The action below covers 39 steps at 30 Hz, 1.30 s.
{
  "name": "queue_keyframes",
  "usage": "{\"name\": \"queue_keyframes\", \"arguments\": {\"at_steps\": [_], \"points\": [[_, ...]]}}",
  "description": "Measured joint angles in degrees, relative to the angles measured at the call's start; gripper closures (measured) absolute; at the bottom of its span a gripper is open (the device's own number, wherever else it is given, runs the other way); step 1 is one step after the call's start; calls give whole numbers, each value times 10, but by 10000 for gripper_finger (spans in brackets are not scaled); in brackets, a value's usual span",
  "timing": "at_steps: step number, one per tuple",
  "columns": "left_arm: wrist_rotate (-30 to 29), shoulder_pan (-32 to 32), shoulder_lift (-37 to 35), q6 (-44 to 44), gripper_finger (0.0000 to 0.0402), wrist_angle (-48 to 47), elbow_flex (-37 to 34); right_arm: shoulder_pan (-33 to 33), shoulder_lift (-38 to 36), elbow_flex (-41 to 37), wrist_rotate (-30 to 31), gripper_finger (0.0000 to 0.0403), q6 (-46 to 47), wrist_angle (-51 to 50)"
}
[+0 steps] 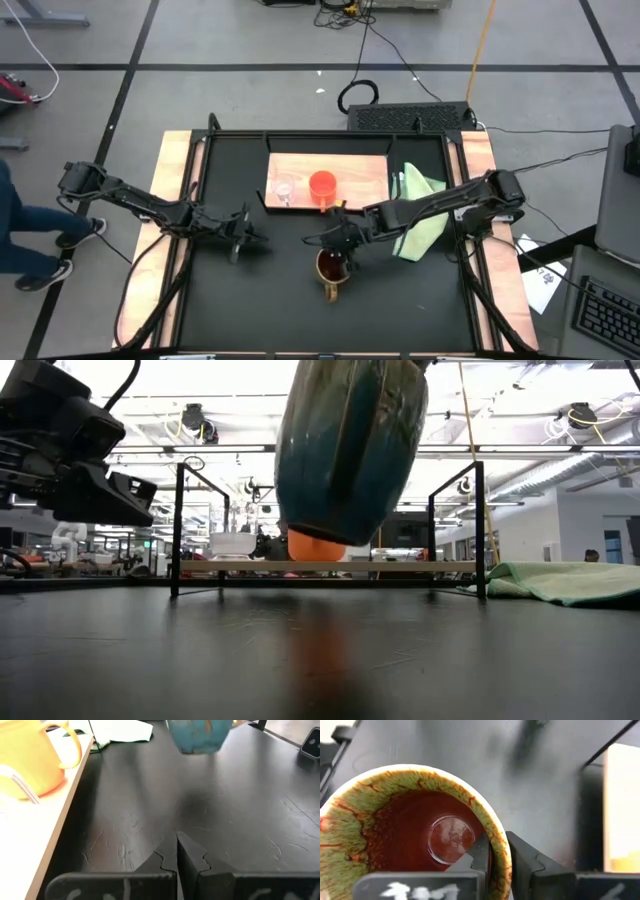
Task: Stack small to large cups/mugs on shelf
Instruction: Put the green mug on the shelf
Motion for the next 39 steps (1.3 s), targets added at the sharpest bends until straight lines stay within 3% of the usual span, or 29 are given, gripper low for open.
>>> {"name": "queue_keyframes", "arguments": {"at_steps": [4, 13, 23, 32, 39], "points": [[6, 0, 0, 1, 401, -2, 0, -1, -54, -73, 16, 374, 0, 74], [9, 0, 0, 10, 401, 2, 0, -17, -194, -316, 15, 374, 42, 303], [9, 0, 0, 13, 401, 4, 0, -20, -271, -457, 17, 374, 56, 460], [9, 0, 0, 5, 401, 4, 0, -32, -272, -478, 19, 374, 52, 483], [10, 0, 0, 5, 401, 2, 0, -60, -291, -408, 38, 374, 38, 317]]}}
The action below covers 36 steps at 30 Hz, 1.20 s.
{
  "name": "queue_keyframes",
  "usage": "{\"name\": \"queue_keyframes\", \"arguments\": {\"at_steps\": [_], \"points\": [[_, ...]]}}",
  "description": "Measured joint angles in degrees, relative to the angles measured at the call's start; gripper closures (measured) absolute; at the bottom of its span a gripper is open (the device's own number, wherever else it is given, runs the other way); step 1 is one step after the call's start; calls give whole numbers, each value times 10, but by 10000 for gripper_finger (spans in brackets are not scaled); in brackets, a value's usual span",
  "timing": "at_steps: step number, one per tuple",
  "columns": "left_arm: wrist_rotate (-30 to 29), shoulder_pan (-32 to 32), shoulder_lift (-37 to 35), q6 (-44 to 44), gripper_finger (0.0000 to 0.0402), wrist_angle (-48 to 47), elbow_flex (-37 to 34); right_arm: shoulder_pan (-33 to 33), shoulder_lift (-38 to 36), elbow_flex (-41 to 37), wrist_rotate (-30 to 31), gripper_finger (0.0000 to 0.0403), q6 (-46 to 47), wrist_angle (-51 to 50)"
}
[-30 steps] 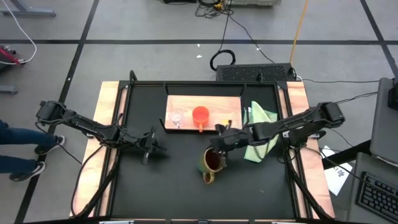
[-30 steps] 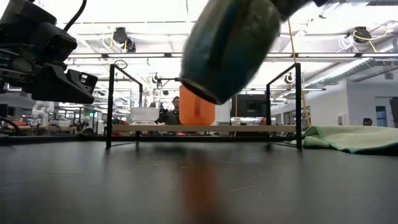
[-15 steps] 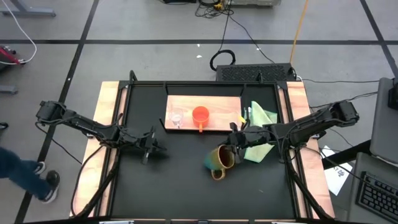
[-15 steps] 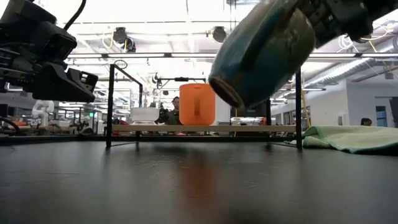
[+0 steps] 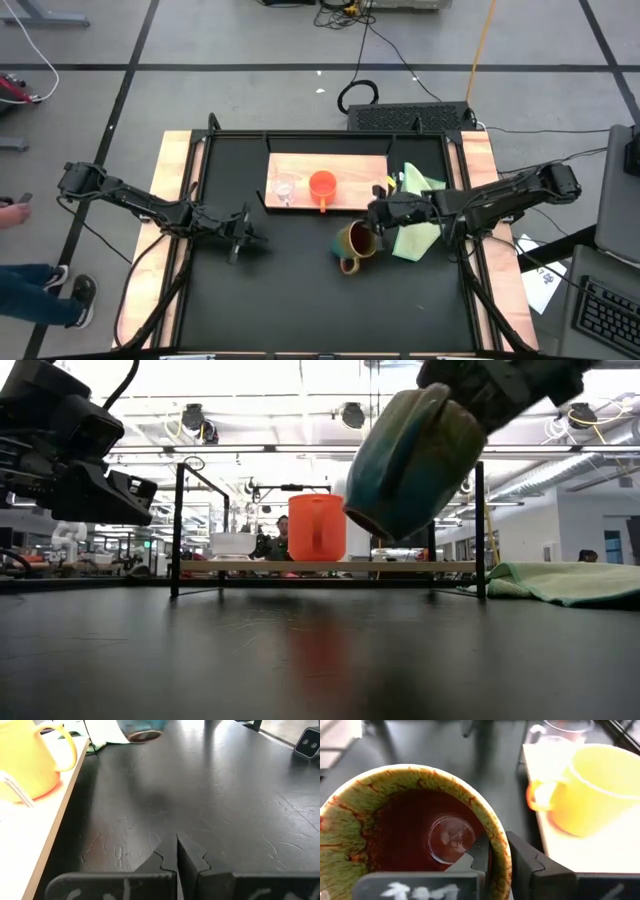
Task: Stack small to large cups/mugs on shelf
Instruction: Put the green mug on the shelf
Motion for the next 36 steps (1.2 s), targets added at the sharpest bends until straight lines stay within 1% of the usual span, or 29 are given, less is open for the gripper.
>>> {"name": "queue_keyframes", "arguments": {"at_steps": [4, 8, 13, 22, 25, 27, 31, 36], "points": [[0, 0, 0, 0, 401, -1, 0, -24, 1, 66, -2, 374, -2, -128], [0, 0, 0, 1, 401, 0, 0, -49, 4, 122, -4, 374, -2, -235], [0, 0, 0, 4, 401, -1, 0, -73, 4, 175, -3, 374, -10, -324], [0, 0, 0, 9, 401, 0, 0, -123, 4, 218, -11, 374, -55, -403], [0, 0, 0, 9, 401, 0, 0, -148, 4, 229, -39, 374, -83, -432], [0, 0, 0, 10, 401, 1, 0, -161, 5, 237, -40, 374, -96, -443], [0, 0, 0, 10, 401, 1, 0, -189, 24, 261, -62, 373, -107, -473], [0, 0, 0, 10, 401, 1, 0, -206, 76, 304, -85, 374, -129, -490]]}}
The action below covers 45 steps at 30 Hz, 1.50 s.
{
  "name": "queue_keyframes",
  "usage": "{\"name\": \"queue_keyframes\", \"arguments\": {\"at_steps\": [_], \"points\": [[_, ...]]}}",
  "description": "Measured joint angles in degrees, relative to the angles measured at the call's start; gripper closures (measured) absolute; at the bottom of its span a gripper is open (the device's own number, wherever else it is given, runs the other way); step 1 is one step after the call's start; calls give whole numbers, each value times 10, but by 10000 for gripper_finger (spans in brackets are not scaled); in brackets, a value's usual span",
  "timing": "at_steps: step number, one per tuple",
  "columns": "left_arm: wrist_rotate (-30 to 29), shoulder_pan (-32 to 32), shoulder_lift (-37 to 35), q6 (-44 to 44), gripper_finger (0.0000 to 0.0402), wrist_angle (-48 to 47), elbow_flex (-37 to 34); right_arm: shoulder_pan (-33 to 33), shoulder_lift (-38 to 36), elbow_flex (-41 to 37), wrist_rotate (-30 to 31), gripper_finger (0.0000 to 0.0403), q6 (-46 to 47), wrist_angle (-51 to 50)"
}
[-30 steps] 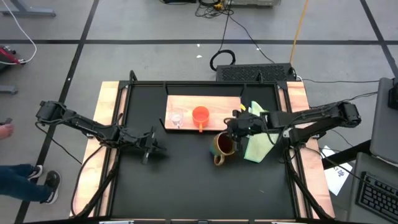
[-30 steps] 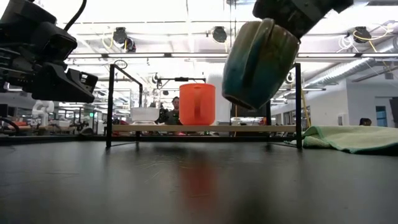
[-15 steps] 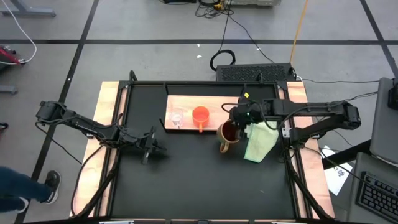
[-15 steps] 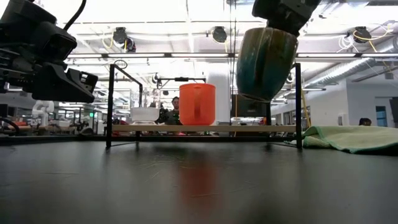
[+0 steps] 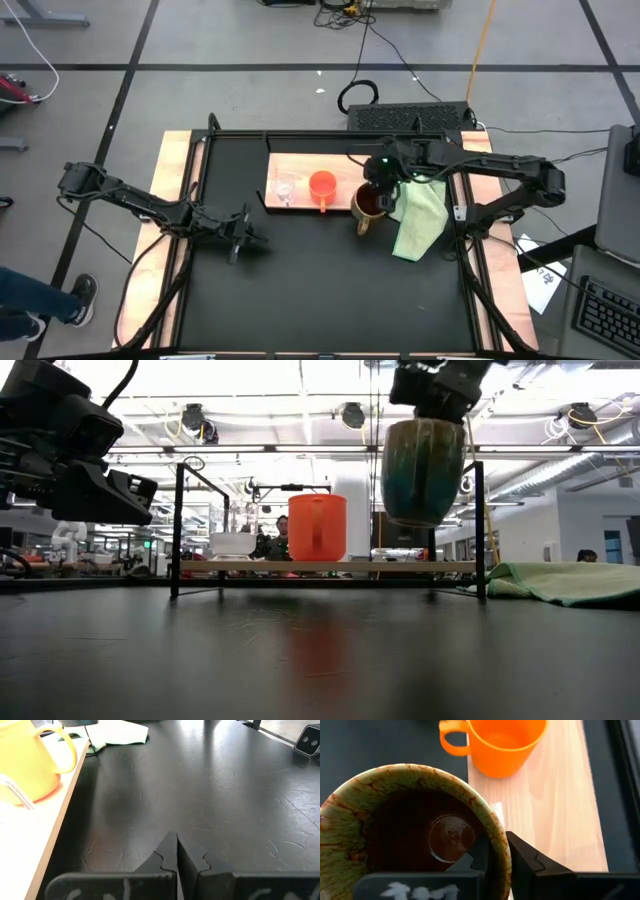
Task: Stack small to large cups/mugs on shelf
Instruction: Put the green mug on the shelf
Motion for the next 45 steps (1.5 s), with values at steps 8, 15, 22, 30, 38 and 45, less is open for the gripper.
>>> {"name": "queue_keyframes", "arguments": {"at_steps": [8, 15, 22, 30, 38, 45], "points": [[0, 0, 0, 0, 401, -2, 0, -19, 92, 97, 0, 374, -52, -71], [0, 0, 0, 2, 401, -6, 0, -42, 110, 131, -13, 374, -100, -83], [1, 0, 0, 12, 401, -14, 0, -68, 110, 130, -63, 374, -149, -91], [3, 0, 0, 12, 401, -17, 0, -91, 113, 130, -77, 374, -172, -84], [3, 0, 0, 12, 401, -16, 0, -105, 134, 129, -75, 374, -183, -62], [3, 0, 0, 18, 401, -16, 0, -113, 153, 129, -80, 374, -194, -65]]}}
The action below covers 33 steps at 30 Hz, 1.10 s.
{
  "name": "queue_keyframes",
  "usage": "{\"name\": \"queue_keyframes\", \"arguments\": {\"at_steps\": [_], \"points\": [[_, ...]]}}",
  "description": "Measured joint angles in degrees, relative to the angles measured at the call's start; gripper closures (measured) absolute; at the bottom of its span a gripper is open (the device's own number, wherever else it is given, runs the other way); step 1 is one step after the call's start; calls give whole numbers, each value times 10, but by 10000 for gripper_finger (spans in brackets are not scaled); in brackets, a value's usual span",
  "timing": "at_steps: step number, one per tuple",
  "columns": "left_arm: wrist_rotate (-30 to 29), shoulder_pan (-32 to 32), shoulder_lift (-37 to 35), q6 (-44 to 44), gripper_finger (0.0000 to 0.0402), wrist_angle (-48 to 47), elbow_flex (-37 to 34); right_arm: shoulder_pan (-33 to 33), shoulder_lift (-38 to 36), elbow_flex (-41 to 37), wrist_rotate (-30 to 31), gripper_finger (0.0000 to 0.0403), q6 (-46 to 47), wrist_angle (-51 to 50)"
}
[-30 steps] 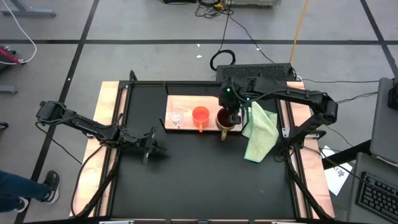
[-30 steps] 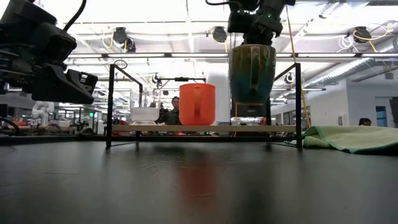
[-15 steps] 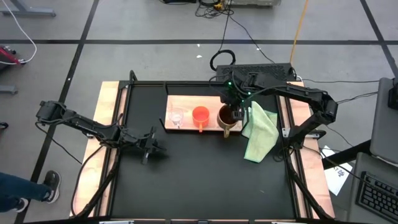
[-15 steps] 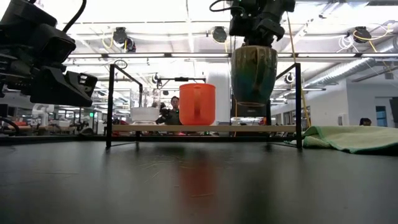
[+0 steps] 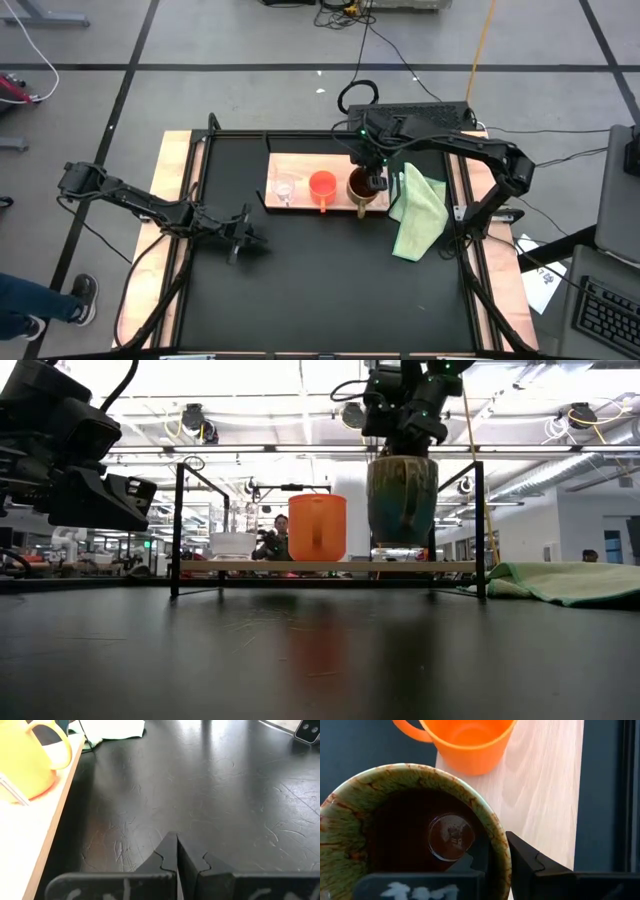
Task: Stack small to large cups/mugs on shelf
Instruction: Put the green mug on the shelf
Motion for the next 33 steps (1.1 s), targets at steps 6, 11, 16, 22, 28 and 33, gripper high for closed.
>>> {"name": "queue_keyframes", "arguments": {"at_steps": [6, 11, 16, 22, 28, 33], "points": [[0, 0, 0, 0, 401, 0, 0, -5, 12, 0, 1, 374, -9, 0], [0, 0, 0, 1, 401, 0, 0, -8, 18, 0, -11, 374, -9, 2], [0, 0, 0, 1, 401, 0, 0, -8, 19, 0, -10, 374, -9, 4], [0, 0, 0, 1, 401, 0, 0, -8, 19, 0, -11, 374, -7, 8], [0, 0, 0, 0, 401, 0, 0, -8, 19, 0, -11, 374, 3, 16], [0, 0, 0, 0, 401, 0, 0, -8, 19, 0, -11, 374, 6, 20]]}}
